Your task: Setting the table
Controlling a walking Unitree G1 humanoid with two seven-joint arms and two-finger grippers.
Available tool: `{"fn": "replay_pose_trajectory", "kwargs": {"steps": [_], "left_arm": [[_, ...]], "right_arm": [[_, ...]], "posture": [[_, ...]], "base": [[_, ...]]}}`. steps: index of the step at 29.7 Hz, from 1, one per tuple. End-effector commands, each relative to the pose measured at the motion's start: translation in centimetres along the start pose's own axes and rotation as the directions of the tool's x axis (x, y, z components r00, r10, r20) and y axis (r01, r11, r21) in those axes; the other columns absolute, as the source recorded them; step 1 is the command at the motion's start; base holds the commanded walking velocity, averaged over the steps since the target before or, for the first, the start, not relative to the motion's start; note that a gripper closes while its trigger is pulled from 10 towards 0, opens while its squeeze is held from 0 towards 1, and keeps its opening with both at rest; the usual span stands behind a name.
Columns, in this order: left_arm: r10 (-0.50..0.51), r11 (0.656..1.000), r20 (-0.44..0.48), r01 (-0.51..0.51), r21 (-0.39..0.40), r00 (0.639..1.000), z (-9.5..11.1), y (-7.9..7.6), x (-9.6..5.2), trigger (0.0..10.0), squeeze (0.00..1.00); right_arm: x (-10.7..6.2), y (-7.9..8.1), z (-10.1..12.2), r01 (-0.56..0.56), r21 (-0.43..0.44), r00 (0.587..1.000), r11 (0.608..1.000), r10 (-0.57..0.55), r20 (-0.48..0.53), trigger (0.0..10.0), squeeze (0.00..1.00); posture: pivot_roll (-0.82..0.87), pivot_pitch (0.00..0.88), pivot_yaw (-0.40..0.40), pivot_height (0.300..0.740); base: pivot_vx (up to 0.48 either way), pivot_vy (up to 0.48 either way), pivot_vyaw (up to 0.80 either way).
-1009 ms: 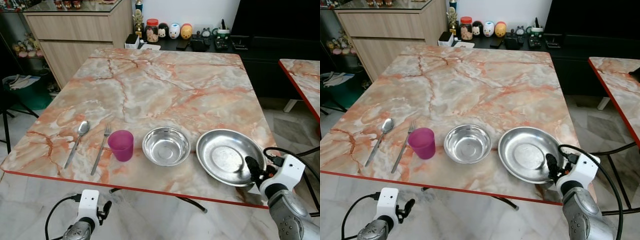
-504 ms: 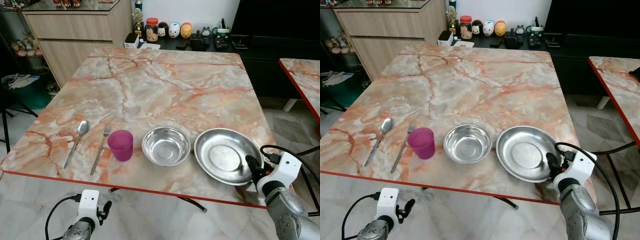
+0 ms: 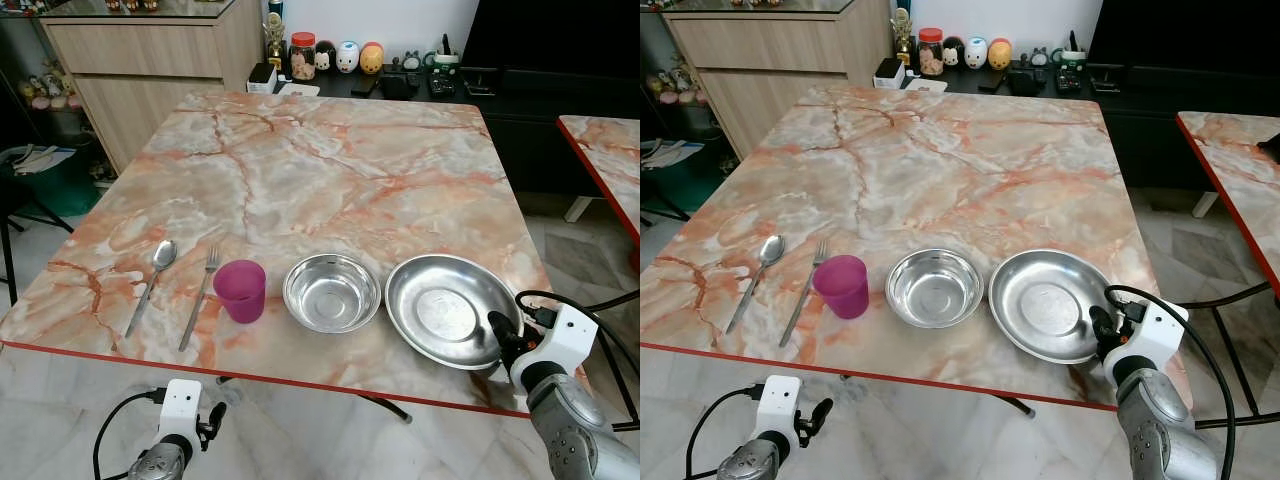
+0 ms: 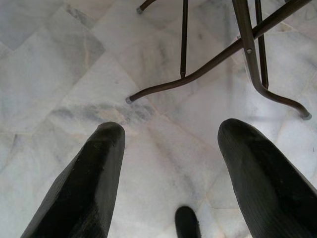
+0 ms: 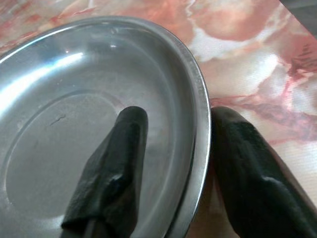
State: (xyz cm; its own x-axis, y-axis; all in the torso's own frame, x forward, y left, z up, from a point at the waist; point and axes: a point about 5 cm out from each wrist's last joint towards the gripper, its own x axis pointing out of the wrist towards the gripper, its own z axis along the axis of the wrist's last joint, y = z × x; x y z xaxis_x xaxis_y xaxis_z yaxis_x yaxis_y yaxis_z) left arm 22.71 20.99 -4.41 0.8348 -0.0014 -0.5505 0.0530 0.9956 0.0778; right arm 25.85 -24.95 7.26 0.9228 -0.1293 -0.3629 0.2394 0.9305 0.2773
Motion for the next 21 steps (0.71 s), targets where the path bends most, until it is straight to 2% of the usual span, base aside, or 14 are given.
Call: {"fn": "replay_pose_trajectory", "kwargs": {"steps": [1, 3, 4, 5, 6, 12, 14, 15, 21], "left_arm": [[-0.007, 1.000, 0.001, 0.007, 0.016, 1.000, -0.14, -0.06, -0.10, 10.0, 0.00], [-0.007, 1.000, 0.002, 0.007, 0.016, 1.000, -0.12, -0.07, -0.09, 10.0, 0.00], [-0.007, 1.000, 0.002, 0.007, 0.016, 1.000, -0.12, -0.08, -0.09, 10.0, 0.00], [-0.006, 1.000, 0.002, 0.006, 0.015, 1.000, -0.11, -0.09, -0.08, 10.0, 0.00], [-0.007, 1.000, 0.002, 0.007, 0.016, 1.000, -0.10, -0.10, -0.07, 10.0, 0.00], [-0.006, 1.000, 0.005, 0.006, 0.018, 1.000, -0.05, -0.10, -0.06, 10.0, 0.00], [-0.006, 1.000, 0.005, 0.005, 0.019, 1.000, -0.03, -0.07, -0.06, 10.0, 0.00], [-0.004, 1.000, 0.004, 0.004, 0.019, 1.000, -0.04, -0.04, -0.06, 10.0, 0.00], [-0.004, 1.000, 0.004, 0.004, 0.020, 1.000, -0.02, -0.04, -0.05, 10.0, 0.00]], "right_arm": [[0.00, -0.12, -0.21, 0.015, -0.005, 1.000, 1.000, -0.015, -0.011, 10.0, 1.00], [0.02, -0.20, -0.18, 0.020, -0.003, 1.000, 1.000, -0.020, -0.011, 10.0, 0.96], [0.03, -0.21, -0.17, 0.019, -0.003, 1.000, 1.000, -0.019, -0.011, 10.0, 0.78], [0.03, -0.21, -0.16, 0.018, -0.002, 1.000, 1.000, -0.018, -0.011, 10.0, 0.78], [0.05, -0.19, -0.16, 0.017, -0.001, 1.000, 1.000, -0.017, -0.011, 10.0, 0.00], [0.21, 0.12, -0.36, 0.002, 0.008, 1.000, 1.000, -0.002, -0.022, 10.0, 0.00], [0.25, 0.38, -0.43, -0.007, 0.014, 1.000, 1.000, 0.008, -0.024, 9.6, 0.00], [0.23, 0.45, -0.43, -0.009, 0.017, 1.000, 1.000, 0.010, -0.023, 0.0, 0.00], [0.25, 0.55, -0.42, -0.016, 0.015, 1.000, 1.000, 0.017, -0.021, 0.0, 0.00]], "posture": [[-0.01, 0.053, -0.015, 0.740], [-0.01, 0.053, -0.015, 0.740], [-0.01, 0.051, -0.014, 0.740], [-0.01, 0.051, -0.014, 0.740], [-0.01, 0.051, -0.015, 0.740], [-0.01, 0.052, -0.015, 0.740], [-0.01, 0.052, -0.015, 0.740], [-0.01, 0.052, -0.015, 0.740], [-0.01, 0.052, -0.015, 0.740]], "base": [[0.000, 0.000, 0.00], [0.000, 0.000, 0.00], [0.000, 0.000, 0.00], [0.000, 0.000, 0.00], [0.000, 0.000, 0.00], [0.000, 0.000, 0.00], [0.000, 0.000, 0.00], [0.000, 0.000, 0.00], [0.000, 0.000, 0.00]]}}
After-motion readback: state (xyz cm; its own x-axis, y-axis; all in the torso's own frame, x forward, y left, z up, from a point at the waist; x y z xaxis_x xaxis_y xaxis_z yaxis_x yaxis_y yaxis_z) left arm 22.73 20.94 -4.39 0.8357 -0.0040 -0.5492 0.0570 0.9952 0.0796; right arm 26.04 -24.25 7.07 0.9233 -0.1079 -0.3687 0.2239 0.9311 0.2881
